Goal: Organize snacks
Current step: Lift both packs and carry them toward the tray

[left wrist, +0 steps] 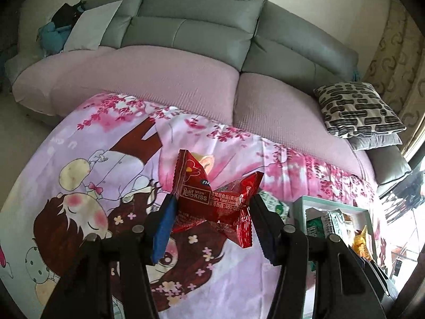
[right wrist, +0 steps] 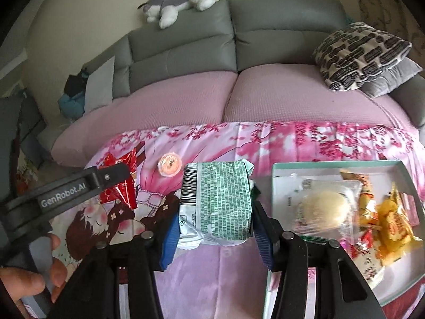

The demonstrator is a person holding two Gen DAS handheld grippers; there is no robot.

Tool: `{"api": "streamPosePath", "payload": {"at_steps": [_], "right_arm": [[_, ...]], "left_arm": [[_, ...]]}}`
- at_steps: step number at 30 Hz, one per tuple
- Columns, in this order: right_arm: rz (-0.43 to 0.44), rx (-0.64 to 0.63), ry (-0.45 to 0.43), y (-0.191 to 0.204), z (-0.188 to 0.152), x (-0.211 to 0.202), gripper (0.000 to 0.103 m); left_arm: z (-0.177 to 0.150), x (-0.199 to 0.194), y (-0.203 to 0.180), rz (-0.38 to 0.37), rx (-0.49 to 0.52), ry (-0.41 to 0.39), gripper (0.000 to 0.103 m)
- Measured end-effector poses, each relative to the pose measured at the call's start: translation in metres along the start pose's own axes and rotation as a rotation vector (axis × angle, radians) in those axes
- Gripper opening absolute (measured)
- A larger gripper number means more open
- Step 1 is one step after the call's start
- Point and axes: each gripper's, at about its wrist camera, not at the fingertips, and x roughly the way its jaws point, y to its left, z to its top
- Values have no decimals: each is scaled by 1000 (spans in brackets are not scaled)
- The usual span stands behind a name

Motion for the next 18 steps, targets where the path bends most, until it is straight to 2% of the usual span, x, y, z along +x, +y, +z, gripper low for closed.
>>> {"api": "streamPosePath", "payload": {"at_steps": [18], "right_arm": [[-78,142,-85,-69,6,-51,53]], "left_arm": [[-10,-15,-75,-50,154,-26,58]]}}
